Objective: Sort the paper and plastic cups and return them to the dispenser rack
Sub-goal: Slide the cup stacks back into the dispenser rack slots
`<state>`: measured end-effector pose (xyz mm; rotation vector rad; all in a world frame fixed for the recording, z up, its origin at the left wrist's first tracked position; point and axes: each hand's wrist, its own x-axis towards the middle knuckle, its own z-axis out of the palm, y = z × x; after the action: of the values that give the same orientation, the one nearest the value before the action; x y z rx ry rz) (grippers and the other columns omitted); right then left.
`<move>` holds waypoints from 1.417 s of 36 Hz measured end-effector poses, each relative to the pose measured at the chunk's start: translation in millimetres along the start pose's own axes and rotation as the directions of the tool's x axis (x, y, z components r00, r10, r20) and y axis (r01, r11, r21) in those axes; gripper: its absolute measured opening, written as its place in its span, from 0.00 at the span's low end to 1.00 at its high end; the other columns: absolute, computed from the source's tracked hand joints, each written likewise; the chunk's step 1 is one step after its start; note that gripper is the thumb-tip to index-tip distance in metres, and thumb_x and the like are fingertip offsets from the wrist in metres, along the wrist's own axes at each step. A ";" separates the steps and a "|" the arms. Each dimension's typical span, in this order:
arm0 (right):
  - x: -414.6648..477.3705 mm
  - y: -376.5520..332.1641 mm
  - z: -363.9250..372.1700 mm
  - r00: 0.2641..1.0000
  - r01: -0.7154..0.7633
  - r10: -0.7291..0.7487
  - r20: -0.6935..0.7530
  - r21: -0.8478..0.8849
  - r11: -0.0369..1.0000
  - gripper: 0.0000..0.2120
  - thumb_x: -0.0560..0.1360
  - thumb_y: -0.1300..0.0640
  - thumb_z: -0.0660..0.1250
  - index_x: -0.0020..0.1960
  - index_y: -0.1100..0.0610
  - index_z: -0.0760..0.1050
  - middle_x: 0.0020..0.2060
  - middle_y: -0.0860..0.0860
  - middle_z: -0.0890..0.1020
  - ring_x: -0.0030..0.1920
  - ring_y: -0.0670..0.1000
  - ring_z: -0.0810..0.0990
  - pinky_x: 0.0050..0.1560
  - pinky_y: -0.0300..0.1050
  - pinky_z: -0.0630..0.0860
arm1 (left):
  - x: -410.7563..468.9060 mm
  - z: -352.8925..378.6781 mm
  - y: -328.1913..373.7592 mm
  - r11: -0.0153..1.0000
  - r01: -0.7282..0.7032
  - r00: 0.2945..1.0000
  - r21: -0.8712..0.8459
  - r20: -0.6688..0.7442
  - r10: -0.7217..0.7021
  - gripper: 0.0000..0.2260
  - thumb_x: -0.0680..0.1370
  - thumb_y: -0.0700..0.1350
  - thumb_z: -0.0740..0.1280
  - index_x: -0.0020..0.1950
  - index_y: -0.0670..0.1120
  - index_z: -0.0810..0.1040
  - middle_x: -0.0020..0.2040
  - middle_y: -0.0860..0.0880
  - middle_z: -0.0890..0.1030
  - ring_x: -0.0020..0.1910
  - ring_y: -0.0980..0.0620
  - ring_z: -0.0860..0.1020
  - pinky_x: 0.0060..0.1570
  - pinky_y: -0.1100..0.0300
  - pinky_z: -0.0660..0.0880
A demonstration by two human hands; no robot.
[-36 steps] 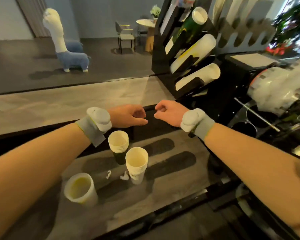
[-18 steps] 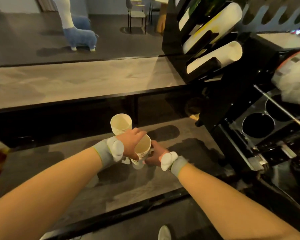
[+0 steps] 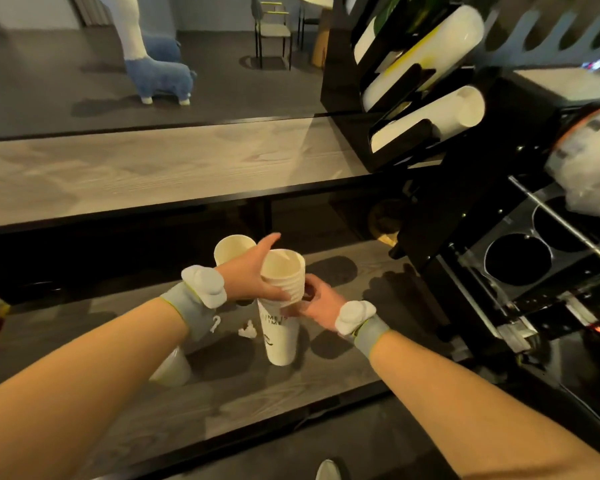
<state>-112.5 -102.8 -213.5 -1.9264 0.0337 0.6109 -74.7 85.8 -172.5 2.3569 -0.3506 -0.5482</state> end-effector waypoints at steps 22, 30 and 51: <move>-74.0 -90.1 -133.4 0.948 0.069 0.008 -0.319 0.229 0.971 0.17 0.77 0.42 0.66 0.58 0.53 0.76 0.53 0.55 0.83 0.52 0.58 0.84 0.58 0.60 0.79 | 38.2 -63.1 124.3 0.327 -0.211 0.965 -0.921 -0.250 -0.080 0.31 0.73 0.40 0.73 0.71 0.51 0.61 0.61 0.45 0.76 0.56 0.43 0.80 0.44 0.47 0.82; -113.3 -108.6 -175.0 0.836 0.324 -0.122 -0.535 0.303 0.896 0.17 0.78 0.54 0.69 0.64 0.57 0.72 0.57 0.59 0.79 0.50 0.60 0.83 0.48 0.52 0.81 | 55.3 -74.0 152.9 0.180 -0.262 0.962 -0.948 -0.272 -0.035 0.27 0.74 0.56 0.71 0.70 0.50 0.68 0.64 0.41 0.78 0.60 0.41 0.80 0.57 0.41 0.78; -218.3 -206.9 -268.7 0.252 0.148 -0.440 -0.862 -0.415 0.898 0.17 0.72 0.40 0.65 0.54 0.50 0.74 0.45 0.44 0.78 0.48 0.52 0.81 0.47 0.56 0.81 | 105.8 -70.5 260.6 0.745 -0.637 0.744 -0.197 -0.407 0.529 0.42 0.72 0.40 0.75 0.77 0.56 0.53 0.64 0.57 0.73 0.65 0.55 0.74 0.62 0.59 0.72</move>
<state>-134.1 -299.7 137.8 -2.1947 0.3523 -0.9519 25.1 -106.1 20.6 1.8190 -0.7584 0.0984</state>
